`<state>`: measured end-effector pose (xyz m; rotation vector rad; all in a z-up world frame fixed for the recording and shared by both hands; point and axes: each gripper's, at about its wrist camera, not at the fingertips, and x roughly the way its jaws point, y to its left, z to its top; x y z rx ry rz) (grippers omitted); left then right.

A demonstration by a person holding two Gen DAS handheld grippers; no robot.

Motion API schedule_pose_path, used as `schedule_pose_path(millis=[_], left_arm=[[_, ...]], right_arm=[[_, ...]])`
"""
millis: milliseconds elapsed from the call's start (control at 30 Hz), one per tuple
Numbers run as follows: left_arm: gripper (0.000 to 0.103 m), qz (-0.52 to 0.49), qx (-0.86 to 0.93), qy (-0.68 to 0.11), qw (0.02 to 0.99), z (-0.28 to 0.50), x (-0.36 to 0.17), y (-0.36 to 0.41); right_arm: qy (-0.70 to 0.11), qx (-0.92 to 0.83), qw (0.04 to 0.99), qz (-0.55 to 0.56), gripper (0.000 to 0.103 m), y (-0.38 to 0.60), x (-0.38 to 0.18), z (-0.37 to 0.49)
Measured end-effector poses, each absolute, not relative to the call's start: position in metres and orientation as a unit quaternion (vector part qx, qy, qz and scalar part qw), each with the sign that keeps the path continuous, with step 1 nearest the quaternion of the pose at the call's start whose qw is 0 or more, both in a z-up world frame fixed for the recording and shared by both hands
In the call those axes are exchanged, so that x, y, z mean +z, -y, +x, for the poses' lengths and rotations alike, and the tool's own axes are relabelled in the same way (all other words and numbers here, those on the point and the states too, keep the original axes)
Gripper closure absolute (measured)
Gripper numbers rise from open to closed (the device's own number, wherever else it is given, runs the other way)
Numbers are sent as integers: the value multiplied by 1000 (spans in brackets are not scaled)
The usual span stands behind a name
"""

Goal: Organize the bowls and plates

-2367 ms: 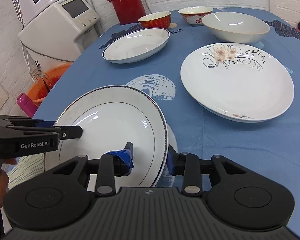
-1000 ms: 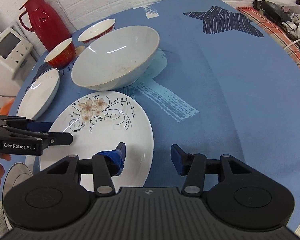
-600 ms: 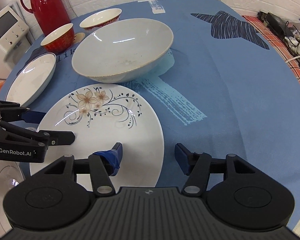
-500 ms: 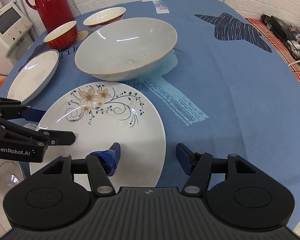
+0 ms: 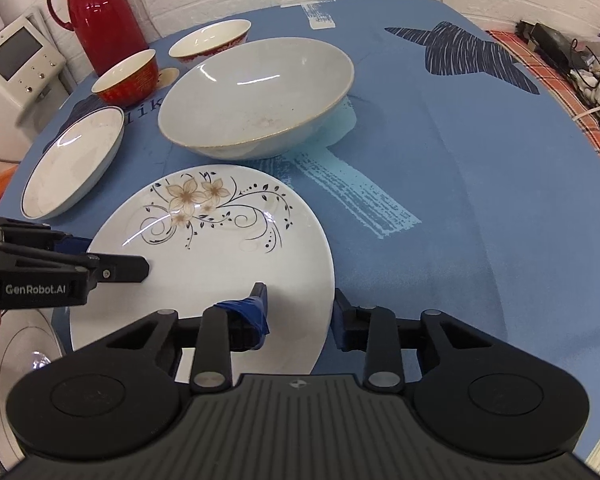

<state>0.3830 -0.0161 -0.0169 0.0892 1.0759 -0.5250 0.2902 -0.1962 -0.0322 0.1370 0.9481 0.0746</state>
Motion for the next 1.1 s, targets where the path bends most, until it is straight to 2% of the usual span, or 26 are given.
schedule_pose_path(millis=[133, 267, 567, 867, 1100], left_arm=[[77, 42, -247, -509, 823, 382, -17, 15], [78, 44, -239, -512, 824, 380, -14, 14], [78, 40, -224, -502, 834, 382, 7, 0], [78, 39, -214, -477, 851, 371, 39, -10], [78, 44, -176, -464, 867, 332, 58, -44]], right_arm=[[-455, 47, 886, 69, 88, 200, -33, 289], [-457, 48, 884, 86, 94, 206, -33, 291], [-461, 57, 870, 167, 91, 206, -24, 284], [-447, 68, 876, 170, 88, 198, -1, 284], [-441, 94, 875, 177, 86, 181, 15, 272]])
